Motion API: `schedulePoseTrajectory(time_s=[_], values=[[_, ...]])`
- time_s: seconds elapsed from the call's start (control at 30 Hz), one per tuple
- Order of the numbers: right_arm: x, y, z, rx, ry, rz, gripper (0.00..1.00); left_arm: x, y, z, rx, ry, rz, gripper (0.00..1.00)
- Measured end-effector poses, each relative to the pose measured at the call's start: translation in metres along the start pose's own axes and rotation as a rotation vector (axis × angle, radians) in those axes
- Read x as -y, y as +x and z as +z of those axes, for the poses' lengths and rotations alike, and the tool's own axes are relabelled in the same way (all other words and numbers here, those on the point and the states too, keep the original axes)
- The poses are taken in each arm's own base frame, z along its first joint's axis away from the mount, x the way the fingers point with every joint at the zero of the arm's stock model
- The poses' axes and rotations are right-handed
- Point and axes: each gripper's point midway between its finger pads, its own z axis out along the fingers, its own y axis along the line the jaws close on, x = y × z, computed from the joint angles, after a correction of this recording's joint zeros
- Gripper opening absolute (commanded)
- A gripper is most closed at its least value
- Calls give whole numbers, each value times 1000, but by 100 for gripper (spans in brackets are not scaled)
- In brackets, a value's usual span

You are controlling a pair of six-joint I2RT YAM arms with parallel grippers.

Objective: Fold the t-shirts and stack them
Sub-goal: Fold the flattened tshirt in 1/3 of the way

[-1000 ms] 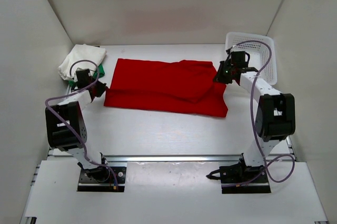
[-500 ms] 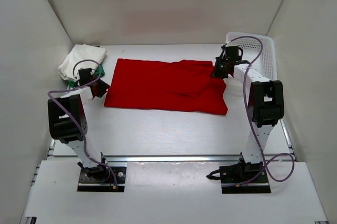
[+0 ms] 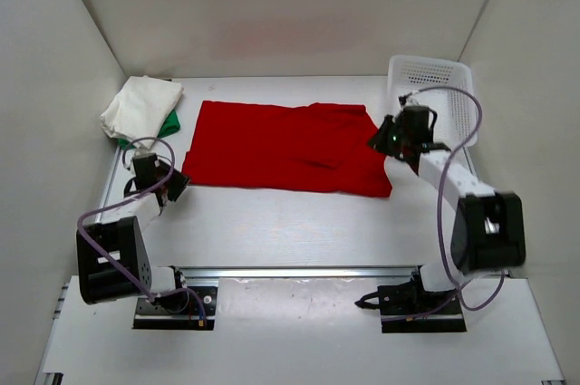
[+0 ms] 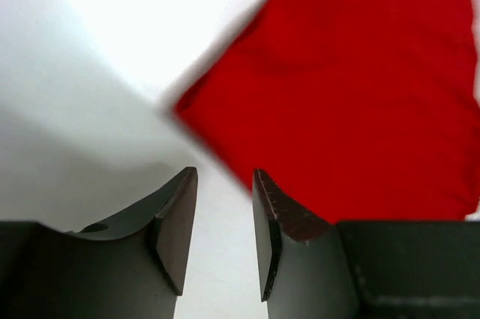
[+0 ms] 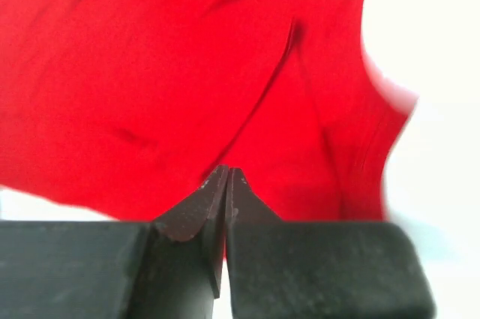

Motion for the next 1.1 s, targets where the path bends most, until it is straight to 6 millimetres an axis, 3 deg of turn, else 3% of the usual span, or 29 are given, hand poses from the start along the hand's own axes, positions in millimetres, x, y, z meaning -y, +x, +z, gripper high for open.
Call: schedulePoseTrajectory(time_s=[0.1,0.2,0.3,0.4,0.57,0.67,0.87,1.1], values=[[-5,29,-28,39,-34,25,3,-20,19,3,-48,-49,-19,47],[4,66,-40,32,-38,70,21,-23,24,8,-71,-54,-34,43],[38,108,-53,23,27,143,31,-19,25,14,-82,-30,-56,37],[67,130,-63,25,96,210,36,-16,24,20,-88,-15,-72,30],[90,127,-67,70,147,263,39,-13,23,27,-92,-14,-80,16],[96,128,-61,64,158,273,36,-10,22,30,-95,-12,-87,0],[102,128,-47,35,154,295,4,-7,19,35,-95,-10,-82,0],[101,119,-42,44,142,302,0,-8,15,35,-94,-28,-55,0]])
